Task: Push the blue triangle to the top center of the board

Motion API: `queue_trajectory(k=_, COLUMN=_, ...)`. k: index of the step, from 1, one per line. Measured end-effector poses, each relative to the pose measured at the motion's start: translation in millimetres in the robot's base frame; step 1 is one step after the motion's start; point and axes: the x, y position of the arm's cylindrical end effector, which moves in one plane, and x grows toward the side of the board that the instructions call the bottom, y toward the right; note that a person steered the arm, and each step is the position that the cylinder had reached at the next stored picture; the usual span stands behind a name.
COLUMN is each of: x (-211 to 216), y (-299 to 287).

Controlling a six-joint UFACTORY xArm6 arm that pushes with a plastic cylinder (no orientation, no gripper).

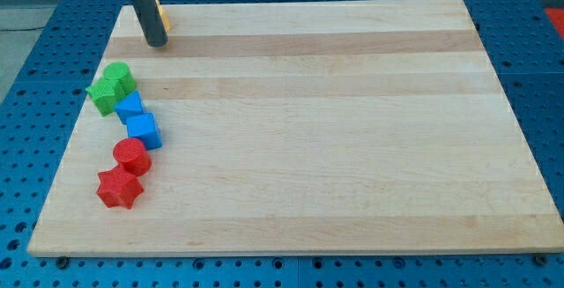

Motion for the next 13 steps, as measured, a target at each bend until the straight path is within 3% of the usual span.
queue_trajectory(k=2, x=67.5, y=106.9)
queue_trajectory(k=3, x=110.6, y=127.8)
queue_trajectory(k=6, x=270.9, y=127.8)
queue_trajectory(k=7, x=312.6, y=97.2)
queue_trajectory(k=8, x=325.3, y=61.6)
queue_trajectory(k=10, x=278.4, y=-89.5)
queue_trajectory(k=11, x=240.7, y=-96.5)
queue_trajectory(k=13, x=170.4, y=-47.4)
